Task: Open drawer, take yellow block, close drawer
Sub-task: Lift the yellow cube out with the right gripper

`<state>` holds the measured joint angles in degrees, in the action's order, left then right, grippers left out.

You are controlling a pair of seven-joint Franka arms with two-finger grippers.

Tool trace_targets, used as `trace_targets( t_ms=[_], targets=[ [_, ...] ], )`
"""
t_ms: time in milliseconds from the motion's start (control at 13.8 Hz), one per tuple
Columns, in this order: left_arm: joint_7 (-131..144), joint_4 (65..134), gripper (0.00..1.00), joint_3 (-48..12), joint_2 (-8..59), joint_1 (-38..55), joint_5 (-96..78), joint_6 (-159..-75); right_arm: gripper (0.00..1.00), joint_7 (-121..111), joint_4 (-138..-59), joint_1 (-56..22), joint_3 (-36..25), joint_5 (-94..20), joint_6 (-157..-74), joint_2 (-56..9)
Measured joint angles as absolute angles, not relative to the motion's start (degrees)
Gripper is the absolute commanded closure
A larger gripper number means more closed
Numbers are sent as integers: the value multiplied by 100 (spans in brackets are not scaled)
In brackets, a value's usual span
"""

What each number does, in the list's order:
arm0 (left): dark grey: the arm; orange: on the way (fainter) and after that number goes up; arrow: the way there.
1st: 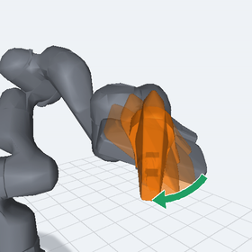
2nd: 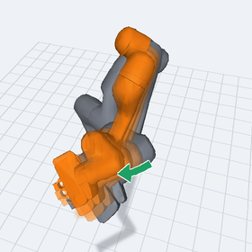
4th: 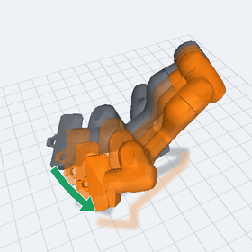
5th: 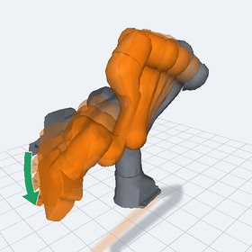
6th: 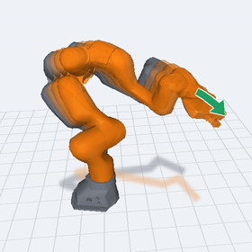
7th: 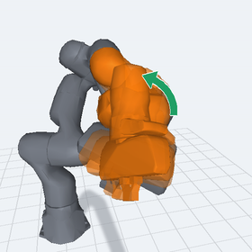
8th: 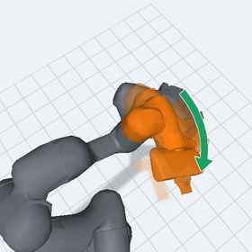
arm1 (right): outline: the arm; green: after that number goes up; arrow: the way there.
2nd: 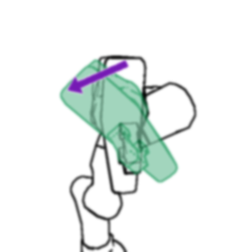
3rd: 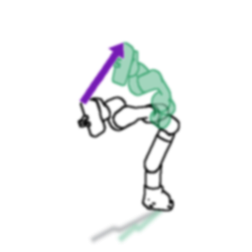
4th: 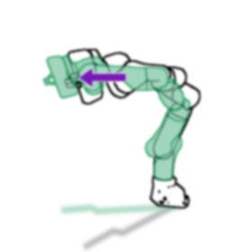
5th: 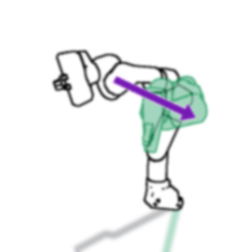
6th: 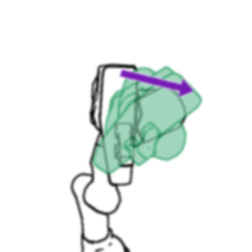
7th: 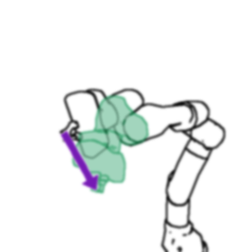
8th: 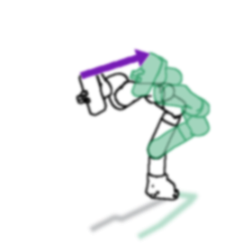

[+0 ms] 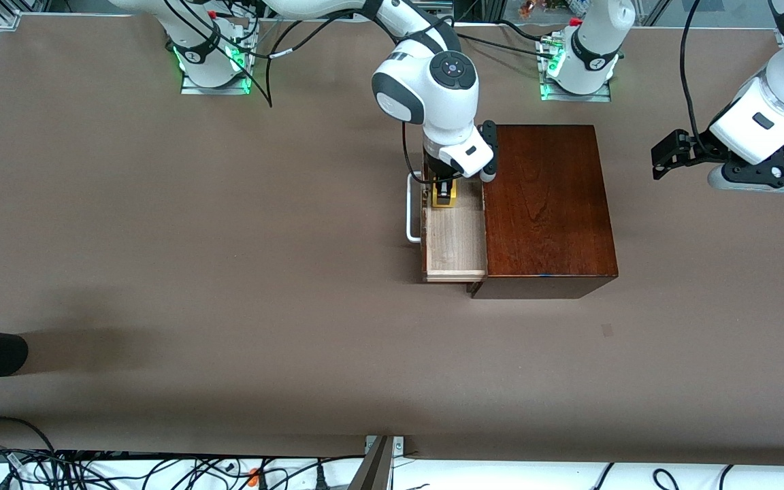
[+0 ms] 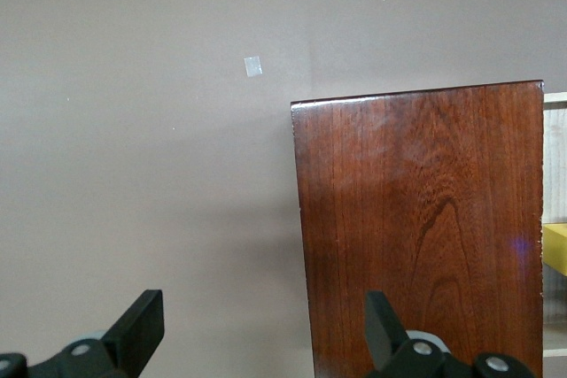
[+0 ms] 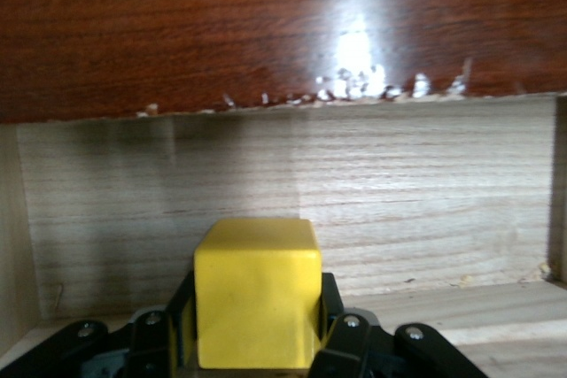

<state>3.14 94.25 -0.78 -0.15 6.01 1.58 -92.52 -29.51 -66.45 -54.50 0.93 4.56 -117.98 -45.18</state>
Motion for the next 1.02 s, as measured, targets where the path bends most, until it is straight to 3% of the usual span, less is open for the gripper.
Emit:
trace_targets(
  t_ms=[508, 1017],
  targets=[
    [313, 9425, 0, -80, -15, 604, 158, -9252, 100, -2985, -5586, -4618, -8, -111, -9874, -3930],
    [313, 9424, 0, -86, -15, 608, 158, -9252, 100, -3191, -5545, -2000, -76, -458, -8814, -3088]
  ],
)
